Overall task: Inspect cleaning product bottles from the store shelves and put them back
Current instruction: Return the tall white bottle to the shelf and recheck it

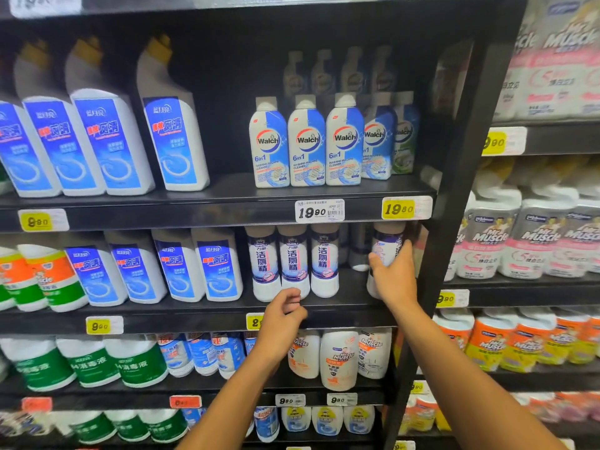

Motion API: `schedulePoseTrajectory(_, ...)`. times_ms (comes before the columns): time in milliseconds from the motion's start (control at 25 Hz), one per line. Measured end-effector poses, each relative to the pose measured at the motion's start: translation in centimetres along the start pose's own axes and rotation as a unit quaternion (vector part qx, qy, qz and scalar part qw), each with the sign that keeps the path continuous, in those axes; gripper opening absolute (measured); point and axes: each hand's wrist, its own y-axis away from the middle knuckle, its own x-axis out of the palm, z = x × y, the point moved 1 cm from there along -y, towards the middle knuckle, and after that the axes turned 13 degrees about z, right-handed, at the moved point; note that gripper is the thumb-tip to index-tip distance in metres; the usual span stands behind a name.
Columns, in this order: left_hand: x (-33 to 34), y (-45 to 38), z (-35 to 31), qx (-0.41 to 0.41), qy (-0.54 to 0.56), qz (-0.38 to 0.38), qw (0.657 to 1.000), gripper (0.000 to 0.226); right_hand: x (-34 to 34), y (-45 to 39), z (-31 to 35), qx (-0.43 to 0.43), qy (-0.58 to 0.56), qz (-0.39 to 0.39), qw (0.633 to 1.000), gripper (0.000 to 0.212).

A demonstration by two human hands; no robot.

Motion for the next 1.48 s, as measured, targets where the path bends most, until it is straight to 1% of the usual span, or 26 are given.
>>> schedulePoseTrajectory(120,0.3,1.1,-0.1,-0.004,0.012,0.002,1.000,0.034,-0.3,-1.3,-0.4,0.015,0.014,0.014,1.000,0.043)
schedulePoseTrajectory(280,1.3,2.2,-0.2,-0.020,0.017,0.010,1.000,0.032,-0.5,-1.3,-0.6,0.007,0.030,0.038,0.999,0.048)
schedulePoseTrajectory(400,2.2,2.3,-1.0,-0.008,0.016,0.008,1.000,0.033,-0.9,-0.9,-0.6,0.007,0.034,0.078,0.996,0.050)
schedulePoseTrajectory(480,2.8,2.2,-1.7,0.000,0.002,0.017,1.000,0.034,-1.4,-0.2,-0.4,0.024,0.021,0.099,0.995,0.050)
schedulePoseTrajectory(560,3.7,2.3,-2.1,-0.012,-0.022,0.050,0.998,0.041,-1.7,1.3,-0.6,0.049,0.024,0.130,0.990,0.051)
schedulePoseTrajectory(680,5.2,3.0,-1.6,-0.053,-0.036,0.131,0.989,0.067,-1.8,4.6,-0.8,0.065,0.023,0.191,0.979,0.063)
schedulePoseTrajectory(720,5.5,3.4,-1.3,-0.062,-0.020,0.154,0.986,0.066,-1.7,5.7,-0.6,0.065,0.014,0.206,0.976,0.069)
schedulePoseTrajectory(760,5.8,3.8,-1.0,-0.060,-0.001,0.172,0.983,0.057,-1.4,6.7,-0.2,0.063,0.005,0.217,0.974,0.074)
schedulePoseTrajectory(800,6.0,4.3,-0.6,-0.052,0.010,0.180,0.982,0.054,-1.1,7.6,0.1,0.061,-0.004,0.226,0.972,0.078)
schedulePoseTrajectory(920,5.2,6.3,-0.2,-0.015,0.040,0.169,0.985,0.046,-0.6,9.7,1.4,0.055,-0.025,0.267,0.962,0.083)
schedulePoseTrajectory(1000,4.0,7.5,-0.2,0.001,0.061,0.185,0.981,0.043,-0.7,10.8,2.2,0.046,-0.075,0.312,0.946,0.080)
schedulePoseTrajectory(1120,1.7,9.2,-0.5,0.002,0.116,0.204,0.972,0.047,-0.7,12.0,3.7,0.033,-0.153,0.364,0.918,0.062)
schedulePoseTrajectory(1200,0.1,10.5,-1.1,-0.002,0.142,0.221,0.965,0.047,0.1,12.8,4.9,0.020,-0.200,0.370,0.907,0.045)
schedulePoseTrajectory(1240,-0.6,11.2,-1.3,-0.003,0.148,0.231,0.962,0.046,0.6,13.3,5.6,0.015,-0.214,0.369,0.905,0.041)
schedulePoseTrajectory(1400,-3.7,13.6,-1.8,0.010,0.160,0.251,0.955,0.045,2.9,15.6,9.2,-0.014,-0.230,0.333,0.914,0.049)
schedulePoseTrajectory(1480,-5.1,14.6,-2.2,0.017,0.165,0.257,0.952,0.042,4.1,16.8,10.7,-0.026,-0.247,0.312,0.917,0.049)
